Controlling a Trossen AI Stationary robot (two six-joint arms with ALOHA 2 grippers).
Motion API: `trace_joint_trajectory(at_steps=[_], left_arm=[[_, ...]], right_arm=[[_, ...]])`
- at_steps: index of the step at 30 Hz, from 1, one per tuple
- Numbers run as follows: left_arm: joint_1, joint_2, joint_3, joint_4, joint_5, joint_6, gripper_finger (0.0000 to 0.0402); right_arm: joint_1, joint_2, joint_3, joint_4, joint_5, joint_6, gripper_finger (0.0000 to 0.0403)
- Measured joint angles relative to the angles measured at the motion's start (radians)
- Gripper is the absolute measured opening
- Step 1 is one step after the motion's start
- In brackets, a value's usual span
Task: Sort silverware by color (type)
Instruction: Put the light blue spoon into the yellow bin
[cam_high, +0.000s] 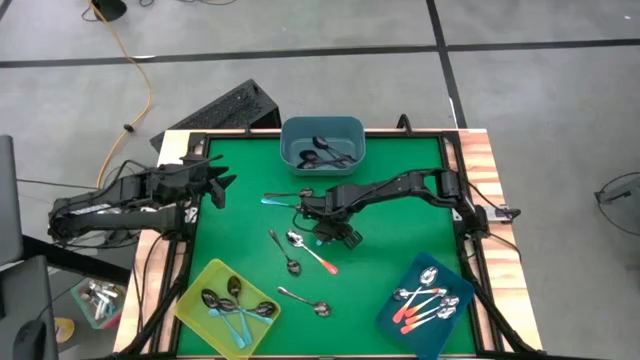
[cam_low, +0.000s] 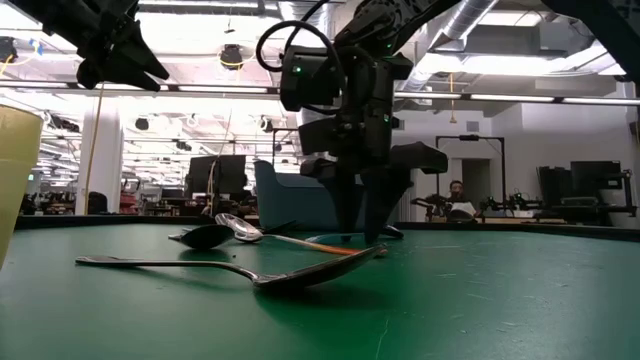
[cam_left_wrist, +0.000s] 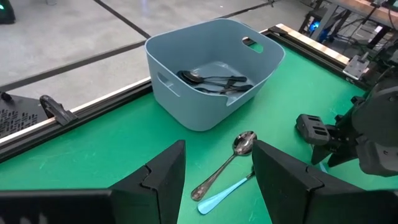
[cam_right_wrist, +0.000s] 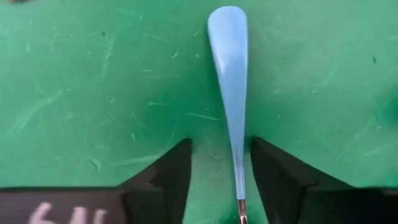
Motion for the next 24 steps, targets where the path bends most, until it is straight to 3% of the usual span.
trace_joint_trajectory(at_steps=[10, 16, 24], left_arm=[[0.0, 0.0, 0.0, -0.005, -0.001, 0.001, 0.017], [0.0, 0.0, 0.0, -0.005, -0.001, 0.0, 0.017], [0.0, 0.0, 0.0, -0.003, 0.026, -0.001, 0.017]], right_arm=[[-0.009, -0.007, 0.0, 0.014, -0.016, 0.244, 0.0013], [0.016, -0.002, 0.027, 0.031, -0.029, 0.441, 0.001], [0.072, 0.004, 0.17, 0.05, -0.025, 0.603, 0.0002]])
